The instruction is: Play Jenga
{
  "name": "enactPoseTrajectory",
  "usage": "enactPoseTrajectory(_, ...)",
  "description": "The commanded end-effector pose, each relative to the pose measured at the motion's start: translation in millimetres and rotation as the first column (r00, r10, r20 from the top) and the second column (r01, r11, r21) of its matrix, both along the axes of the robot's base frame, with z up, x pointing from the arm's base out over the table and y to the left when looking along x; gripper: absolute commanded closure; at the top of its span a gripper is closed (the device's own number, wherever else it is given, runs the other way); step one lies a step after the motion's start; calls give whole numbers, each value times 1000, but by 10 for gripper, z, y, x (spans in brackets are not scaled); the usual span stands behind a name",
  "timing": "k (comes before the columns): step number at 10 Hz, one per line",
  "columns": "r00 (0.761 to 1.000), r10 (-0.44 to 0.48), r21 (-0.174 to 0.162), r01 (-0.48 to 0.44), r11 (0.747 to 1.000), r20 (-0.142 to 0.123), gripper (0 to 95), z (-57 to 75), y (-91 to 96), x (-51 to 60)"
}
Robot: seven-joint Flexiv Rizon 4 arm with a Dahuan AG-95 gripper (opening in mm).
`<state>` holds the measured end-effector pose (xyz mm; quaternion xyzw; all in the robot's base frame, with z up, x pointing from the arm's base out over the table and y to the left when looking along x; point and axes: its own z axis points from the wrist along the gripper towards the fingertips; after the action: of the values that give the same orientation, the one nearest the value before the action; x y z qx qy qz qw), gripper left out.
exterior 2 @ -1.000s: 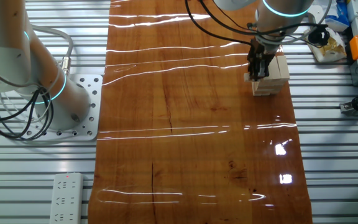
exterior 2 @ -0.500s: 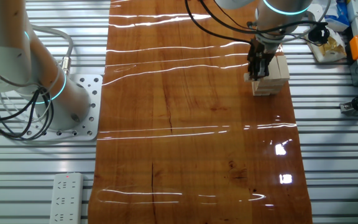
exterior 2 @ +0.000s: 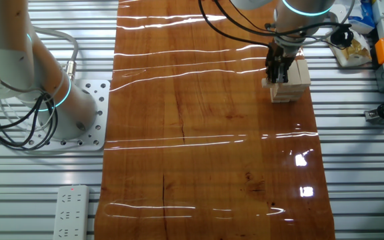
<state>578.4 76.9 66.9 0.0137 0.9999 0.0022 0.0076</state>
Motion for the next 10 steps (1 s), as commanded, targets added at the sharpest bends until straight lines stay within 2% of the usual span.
enactPoseTrajectory(1, 1000, 2, 1, -2, 1000, 0, 950, 1, -2, 0)
enactPoseTrajectory(2, 1000, 2, 1, -2, 1000, 1, 950, 1, -2, 0)
enactPoseTrajectory(3, 1000, 2, 2, -2, 1000, 1, 760, 1, -2, 0)
enactPoseTrajectory(4, 1000, 2, 3, -2, 1000, 1, 760, 1, -2, 0)
enactPoseTrajectory(5, 1000, 1, 2, -1, 1000, 1, 570, 1, -2, 0)
enactPoseTrajectory(7, 1000, 0, 3, 0, 1000, 1, 570, 1, -2, 0)
enactPoseTrajectory(8, 1000, 0, 4, 0, 1000, 2, 380, 1, -2, 0)
enactPoseTrajectory(10, 1000, 1, 5, -1, 1000, 2, 380, 1, -2, 0)
